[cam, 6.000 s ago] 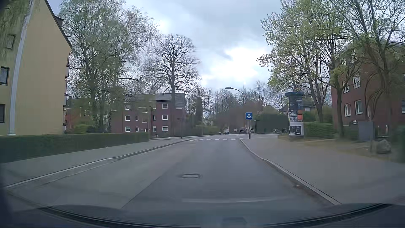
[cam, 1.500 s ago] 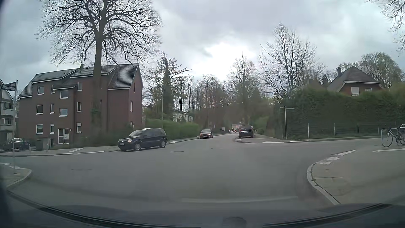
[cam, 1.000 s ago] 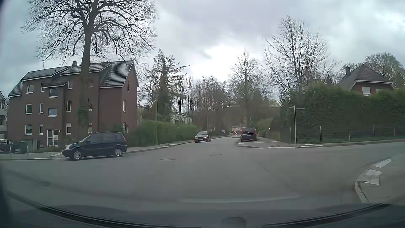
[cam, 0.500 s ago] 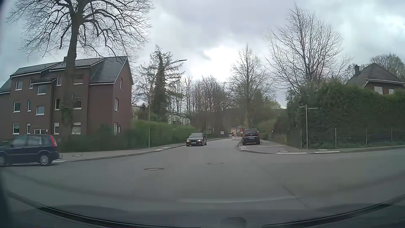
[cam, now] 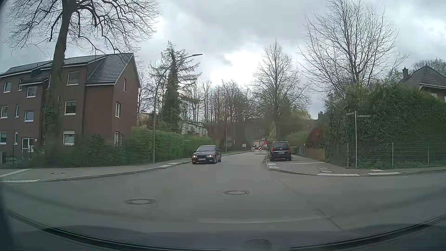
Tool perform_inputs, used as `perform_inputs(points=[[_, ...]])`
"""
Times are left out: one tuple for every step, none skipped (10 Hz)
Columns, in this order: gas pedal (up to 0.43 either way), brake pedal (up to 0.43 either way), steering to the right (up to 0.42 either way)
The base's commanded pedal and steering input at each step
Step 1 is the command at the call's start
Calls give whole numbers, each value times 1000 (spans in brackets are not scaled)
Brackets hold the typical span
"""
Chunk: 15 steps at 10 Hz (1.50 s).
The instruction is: Follow the waypoints while adhering to traffic rules and regulations
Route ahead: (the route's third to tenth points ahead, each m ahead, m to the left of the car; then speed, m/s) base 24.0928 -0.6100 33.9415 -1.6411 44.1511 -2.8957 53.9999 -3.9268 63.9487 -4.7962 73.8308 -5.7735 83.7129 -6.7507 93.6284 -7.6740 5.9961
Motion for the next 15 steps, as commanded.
perform_inputs(points=[[197, 0, 5], [197, 0, 4], [197, 0, 4], [197, 0, 4], [197, 0, 4], [197, 0, 4], [197, 0, 4], [197, 0, 4], [197, 0, 4], [197, 0, 4], [197, 0, 4], [197, 0, 4], [197, 0, 4], [189, 0, 4], [177, 0, 5]])
